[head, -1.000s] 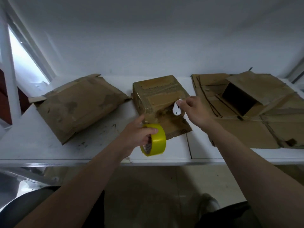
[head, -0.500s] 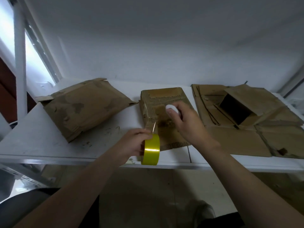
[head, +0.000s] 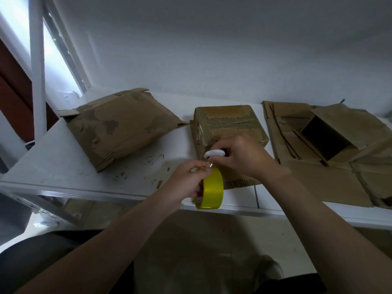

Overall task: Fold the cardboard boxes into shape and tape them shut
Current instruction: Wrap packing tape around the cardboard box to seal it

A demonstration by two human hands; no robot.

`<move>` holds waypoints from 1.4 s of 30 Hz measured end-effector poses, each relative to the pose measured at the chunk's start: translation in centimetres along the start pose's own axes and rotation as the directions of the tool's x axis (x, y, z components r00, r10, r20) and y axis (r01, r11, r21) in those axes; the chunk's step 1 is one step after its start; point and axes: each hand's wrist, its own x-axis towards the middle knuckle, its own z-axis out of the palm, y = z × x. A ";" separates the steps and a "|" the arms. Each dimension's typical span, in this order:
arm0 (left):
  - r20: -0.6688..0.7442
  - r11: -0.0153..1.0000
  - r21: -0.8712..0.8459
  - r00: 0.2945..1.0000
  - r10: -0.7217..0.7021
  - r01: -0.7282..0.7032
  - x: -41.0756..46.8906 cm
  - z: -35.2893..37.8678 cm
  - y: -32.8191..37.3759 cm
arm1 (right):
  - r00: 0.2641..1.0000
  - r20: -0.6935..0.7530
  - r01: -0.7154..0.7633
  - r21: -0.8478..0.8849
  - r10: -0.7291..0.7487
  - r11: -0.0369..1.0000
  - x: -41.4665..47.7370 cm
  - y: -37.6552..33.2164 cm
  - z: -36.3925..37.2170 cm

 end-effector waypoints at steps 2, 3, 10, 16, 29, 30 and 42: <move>-0.001 1.000 -0.001 1.000 -0.002 0.002 0.0 0.1 -0.1 | 1.000 0.005 -0.001 -0.048 0.001 0.999 0.1 -0.2 0.1; -0.002 1.000 -0.005 1.000 -0.003 0.003 0.1 0.2 -0.1 | 1.000 0.009 -0.001 -0.076 0.002 0.997 0.1 -0.3 0.1; 0.007 1.000 -0.021 1.000 0.008 -0.008 0.2 0.3 0.0 | 0.999 0.003 -0.040 -0.278 0.043 0.960 0.8 -0.8 0.8; -0.008 1.000 0.021 1.000 0.016 -0.016 0.3 0.1 0.2 | 0.994 -0.019 -0.105 -0.337 0.105 0.936 0.9 -0.8 1.2; -0.027 0.996 0.074 0.999 -0.045 0.047 0.2 -1.2 0.7 | 0.968 0.195 -0.156 -0.038 0.160 0.987 -1.3 1.9 -2.0; -0.034 0.993 0.115 0.999 -0.035 0.039 0.2 -1.6 0.8 | 0.969 0.199 -0.139 -0.036 0.144 0.990 -1.5 1.8 -2.1; -0.149 0.876 0.464 0.963 0.223 -0.131 1.3 -4.4 1.2 | 0.945 0.096 -0.250 -0.401 0.312 0.881 -6.7 4.7 1.0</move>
